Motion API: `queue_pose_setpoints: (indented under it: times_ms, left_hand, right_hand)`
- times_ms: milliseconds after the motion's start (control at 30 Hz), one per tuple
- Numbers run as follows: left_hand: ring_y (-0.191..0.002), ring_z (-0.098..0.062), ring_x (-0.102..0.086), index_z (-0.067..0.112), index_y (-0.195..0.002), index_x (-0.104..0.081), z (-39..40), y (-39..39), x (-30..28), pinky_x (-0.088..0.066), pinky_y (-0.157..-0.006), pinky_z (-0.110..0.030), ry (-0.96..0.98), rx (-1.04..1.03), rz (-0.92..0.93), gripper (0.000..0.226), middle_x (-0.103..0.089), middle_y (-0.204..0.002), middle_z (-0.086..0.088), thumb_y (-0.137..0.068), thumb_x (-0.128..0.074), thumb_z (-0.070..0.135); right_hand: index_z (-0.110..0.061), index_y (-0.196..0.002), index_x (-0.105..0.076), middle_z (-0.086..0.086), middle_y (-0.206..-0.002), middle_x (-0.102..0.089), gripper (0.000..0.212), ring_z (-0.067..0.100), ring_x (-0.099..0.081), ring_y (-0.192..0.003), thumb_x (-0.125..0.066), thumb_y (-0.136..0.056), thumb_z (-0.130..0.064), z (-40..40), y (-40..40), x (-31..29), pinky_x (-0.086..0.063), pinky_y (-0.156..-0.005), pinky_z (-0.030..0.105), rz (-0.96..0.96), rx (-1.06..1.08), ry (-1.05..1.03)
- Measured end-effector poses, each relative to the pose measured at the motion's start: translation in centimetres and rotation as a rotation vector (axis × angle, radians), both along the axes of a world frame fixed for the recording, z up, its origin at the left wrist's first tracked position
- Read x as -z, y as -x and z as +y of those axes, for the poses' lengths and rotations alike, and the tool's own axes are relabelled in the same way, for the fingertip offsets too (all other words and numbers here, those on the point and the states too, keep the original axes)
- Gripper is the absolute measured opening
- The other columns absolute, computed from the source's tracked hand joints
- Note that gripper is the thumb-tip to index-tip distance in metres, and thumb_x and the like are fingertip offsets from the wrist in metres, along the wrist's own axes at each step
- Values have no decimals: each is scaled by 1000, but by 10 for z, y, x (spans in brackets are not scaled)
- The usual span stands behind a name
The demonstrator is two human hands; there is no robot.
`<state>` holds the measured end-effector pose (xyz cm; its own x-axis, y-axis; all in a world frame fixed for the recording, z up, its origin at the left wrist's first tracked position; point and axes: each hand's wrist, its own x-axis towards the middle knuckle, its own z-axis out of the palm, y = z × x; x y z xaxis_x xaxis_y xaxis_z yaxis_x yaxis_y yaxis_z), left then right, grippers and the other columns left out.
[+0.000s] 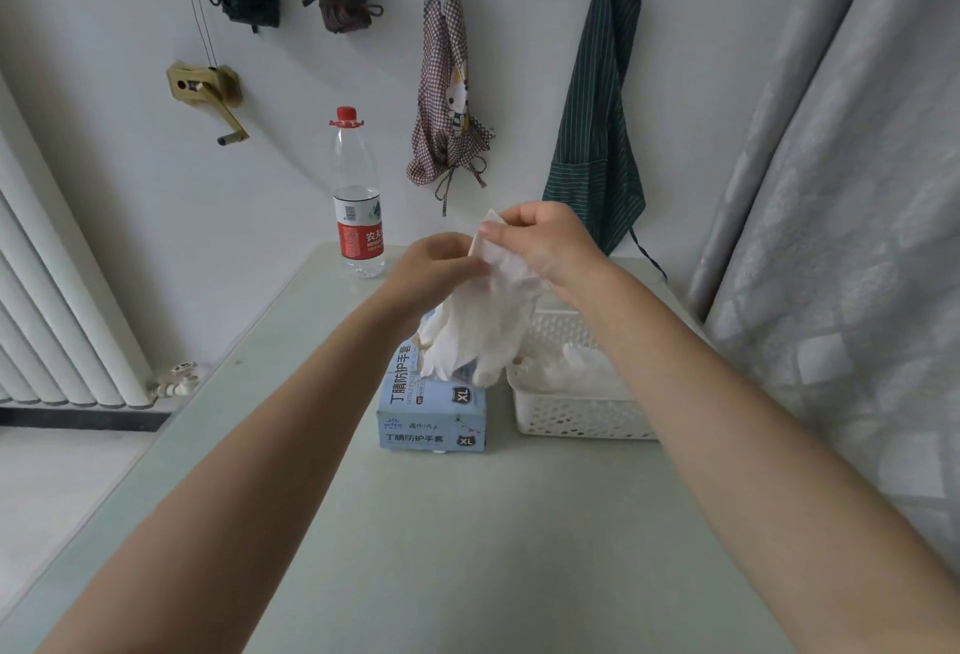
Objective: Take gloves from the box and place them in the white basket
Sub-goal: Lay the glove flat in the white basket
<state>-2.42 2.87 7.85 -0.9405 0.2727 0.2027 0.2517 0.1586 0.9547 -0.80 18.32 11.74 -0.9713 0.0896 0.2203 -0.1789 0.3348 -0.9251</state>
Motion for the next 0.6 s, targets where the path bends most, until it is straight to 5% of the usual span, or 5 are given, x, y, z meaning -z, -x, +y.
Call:
queue_pose_setpoints:
  times_ms: [267,433,600]
  left_hand:
    - [-76,-21,-65,6,-89,-69,1,-6,-1,-55,-69,-29,82,-51,-218,15,-66,-86,-10,-89,-55,12]
    - [-75,-24,-49,10,-88,-62,-2,3,15,-42,-69,-35,-28,-175,-426,29,-50,-85,-11,-66,-68,28]
    - [-73,-25,-61,12,-83,-66,19,19,25,-52,-72,-35,78,-223,-374,10,-64,-89,-11,-87,-67,21]
  right_hand:
    - [-14,-90,-62,-7,-69,-52,14,9,-48,-62,-60,-94,-27,15,-6,-8,-41,-58,24,127,141,-140]
    - [-14,-77,-53,4,-70,-51,20,21,-50,-61,-55,-95,-24,39,3,7,-34,-39,19,-21,202,-115]
    - [-10,-89,-55,9,-81,-52,11,20,-51,-63,-51,-97,-16,76,14,42,-42,-39,17,-250,225,57]
